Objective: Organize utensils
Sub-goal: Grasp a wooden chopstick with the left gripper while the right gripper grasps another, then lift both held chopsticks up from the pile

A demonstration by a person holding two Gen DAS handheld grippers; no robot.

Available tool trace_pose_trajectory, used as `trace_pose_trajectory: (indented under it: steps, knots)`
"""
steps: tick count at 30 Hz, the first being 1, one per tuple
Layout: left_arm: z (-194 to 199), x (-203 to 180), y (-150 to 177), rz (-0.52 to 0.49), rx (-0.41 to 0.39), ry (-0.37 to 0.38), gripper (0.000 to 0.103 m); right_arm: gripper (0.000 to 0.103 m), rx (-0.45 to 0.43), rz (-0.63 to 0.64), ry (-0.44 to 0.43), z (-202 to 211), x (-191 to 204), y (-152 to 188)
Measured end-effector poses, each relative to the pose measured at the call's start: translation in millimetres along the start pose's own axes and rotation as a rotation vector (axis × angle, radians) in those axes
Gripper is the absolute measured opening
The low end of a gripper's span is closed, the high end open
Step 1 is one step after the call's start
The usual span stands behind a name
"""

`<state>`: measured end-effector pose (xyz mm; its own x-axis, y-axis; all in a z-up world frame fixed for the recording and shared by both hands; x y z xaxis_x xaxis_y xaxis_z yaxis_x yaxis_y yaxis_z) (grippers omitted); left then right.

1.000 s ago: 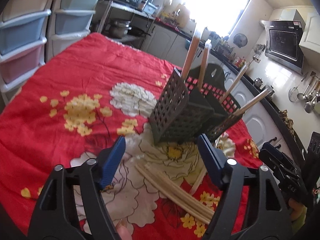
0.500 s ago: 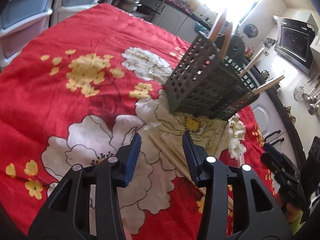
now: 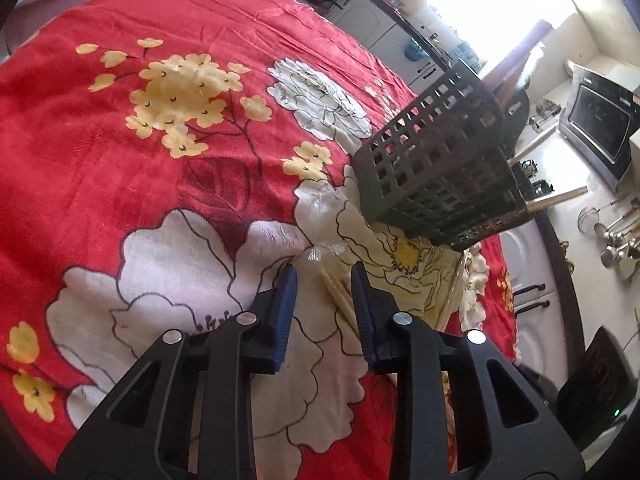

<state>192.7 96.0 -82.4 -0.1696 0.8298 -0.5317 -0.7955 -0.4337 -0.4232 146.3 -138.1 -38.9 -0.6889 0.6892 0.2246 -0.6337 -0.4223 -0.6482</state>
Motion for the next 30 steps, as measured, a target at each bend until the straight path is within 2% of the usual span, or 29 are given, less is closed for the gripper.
trace_pose_trajectory:
  steps: [4,9,10,22,30]
  knots:
    - [-3,1,-3,0.012,0.008,0.014,0.022,0.031,0.043,-0.001,-0.039,-15,5,1]
    - [-7,5,-5,0.023,0.016,0.030,0.013,0.021,0.060,0.010,-0.047,-27,9,-3]
    - [-7,7,-6,0.027,0.017,0.032,0.012,0.015,0.056,0.008,-0.046,-28,8,-4]
    - [-6,19,-7,0.066,0.027,0.071,0.009,0.014,0.050,-0.016,-0.042,-37,-1,-12]
    - [-7,18,-7,0.072,0.033,0.103,0.003,0.011,0.013,-0.072,-0.069,-18,-9,-7]
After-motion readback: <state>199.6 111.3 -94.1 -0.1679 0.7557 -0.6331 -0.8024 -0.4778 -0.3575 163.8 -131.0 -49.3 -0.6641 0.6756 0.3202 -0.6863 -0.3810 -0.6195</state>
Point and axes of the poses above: each gripper's, at about its wrist camera, not at the fingertips, and z roughly against the way its jaws point, x to its left, y to its underside, the point moved 2 cm from there along -z, roughly the way its jaws point, and after that the axes turned 6 degrees about -y, right-handed, at the moved point
